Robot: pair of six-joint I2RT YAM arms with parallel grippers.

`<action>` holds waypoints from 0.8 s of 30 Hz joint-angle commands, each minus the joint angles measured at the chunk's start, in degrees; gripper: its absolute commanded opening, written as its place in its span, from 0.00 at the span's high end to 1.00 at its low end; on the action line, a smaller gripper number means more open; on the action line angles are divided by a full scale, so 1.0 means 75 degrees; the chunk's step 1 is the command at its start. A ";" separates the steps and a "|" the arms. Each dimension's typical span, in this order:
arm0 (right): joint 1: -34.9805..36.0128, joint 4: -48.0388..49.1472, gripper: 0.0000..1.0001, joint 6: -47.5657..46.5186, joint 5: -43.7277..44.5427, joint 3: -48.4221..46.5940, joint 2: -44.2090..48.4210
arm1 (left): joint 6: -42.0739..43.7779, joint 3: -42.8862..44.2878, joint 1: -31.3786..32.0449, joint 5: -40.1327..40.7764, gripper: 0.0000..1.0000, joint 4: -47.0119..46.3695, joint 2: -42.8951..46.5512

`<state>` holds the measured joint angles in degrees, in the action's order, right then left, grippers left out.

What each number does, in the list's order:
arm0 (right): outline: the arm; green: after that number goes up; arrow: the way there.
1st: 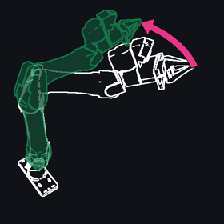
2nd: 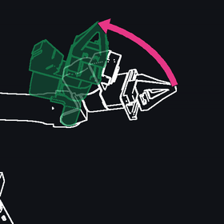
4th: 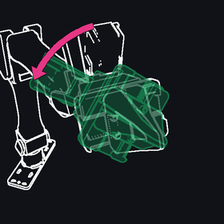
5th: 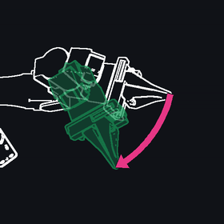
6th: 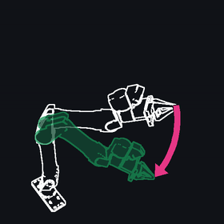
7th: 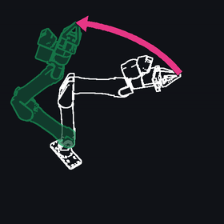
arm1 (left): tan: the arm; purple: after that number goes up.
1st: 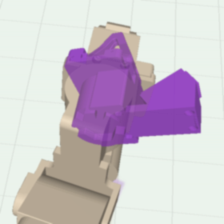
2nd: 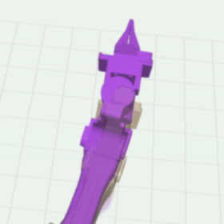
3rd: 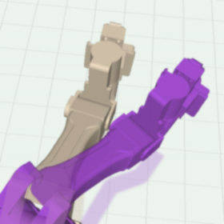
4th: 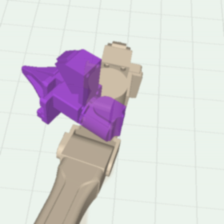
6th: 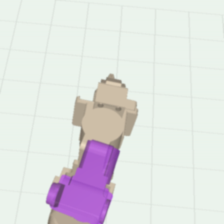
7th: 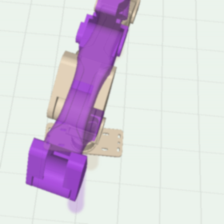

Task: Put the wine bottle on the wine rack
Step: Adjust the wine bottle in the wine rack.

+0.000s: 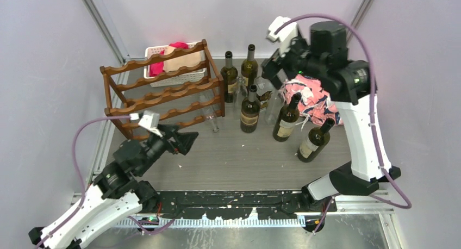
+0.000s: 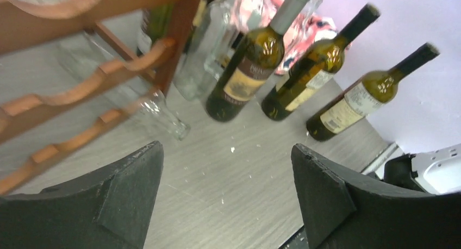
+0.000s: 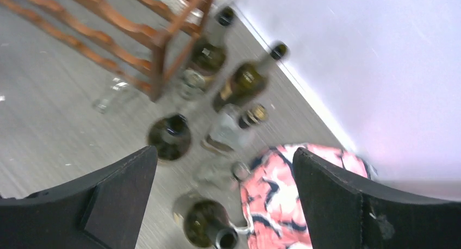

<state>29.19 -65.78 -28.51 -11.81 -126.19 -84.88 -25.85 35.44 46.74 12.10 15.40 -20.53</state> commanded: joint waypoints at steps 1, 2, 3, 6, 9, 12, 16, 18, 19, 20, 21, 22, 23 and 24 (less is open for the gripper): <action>-0.1521 0.0265 0.00 0.0479 -0.0528 0.0453 0.0711 | -0.1038 0.0416 -0.0028 -0.0722 0.17 -0.0228 -0.1359; -0.1889 0.0530 0.00 0.0700 -0.0655 0.0873 0.1006 | -0.1053 0.0627 0.0015 -0.0689 0.19 -0.0032 -0.1820; -0.2241 0.0801 0.00 0.0924 -0.0743 0.1162 0.1181 | -0.1039 0.0841 0.0099 -0.0485 0.20 0.0203 -0.2172; -0.3603 0.1988 0.00 0.2019 -0.1204 0.2070 0.1783 | -0.0892 0.1469 0.0736 0.1012 0.20 0.1064 -0.3021; -0.4295 0.2601 0.00 0.3072 -0.1601 0.2502 0.1941 | -0.0843 0.2080 0.1471 0.2550 0.20 0.1691 -0.3906; -0.4337 0.3580 0.00 0.4002 -0.1300 0.3016 0.2231 | -0.1121 0.2570 0.1606 0.3063 0.20 0.1916 -0.4831; -0.4307 0.4042 0.00 0.5148 -0.0561 0.2233 0.2100 | -0.2395 0.3187 0.1606 0.4093 0.20 0.2582 -0.5989; -0.4290 0.4111 0.00 0.5143 -0.1116 0.1670 0.1907 | -0.2796 0.3350 0.1607 0.4291 0.19 0.2655 -0.6404; -0.4290 0.4117 0.00 0.5197 -0.1465 0.1384 0.1765 | -0.2915 0.3387 0.1606 0.4312 0.20 0.2565 -0.6630; -0.4285 0.4139 0.00 0.5230 -0.1830 0.1136 0.1636 | -0.2990 0.3393 0.1605 0.4321 0.20 0.2432 -0.6723; -0.4253 0.4151 0.00 0.5236 -0.2183 0.0926 0.1510 | -0.3045 0.3395 0.1607 0.4388 0.20 0.2304 -0.6872; -0.4104 0.4109 0.00 0.5186 -0.2237 0.0754 0.1395 | -0.3175 0.3437 0.1603 0.4469 0.21 0.2225 -0.7078; -0.4028 0.4045 0.00 0.5062 -0.2401 0.0562 0.1275 | -0.3313 0.3451 0.1598 0.4564 0.22 0.2166 -0.7239; -0.4017 0.4002 0.00 0.4865 -0.2818 0.0305 0.1046 | -0.3422 0.3474 0.1605 0.4709 0.23 0.2104 -0.7433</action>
<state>-2.28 -39.46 7.62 -23.86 -117.93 -74.08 -45.30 58.83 58.74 40.45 32.95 -73.43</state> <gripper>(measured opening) 0.997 0.786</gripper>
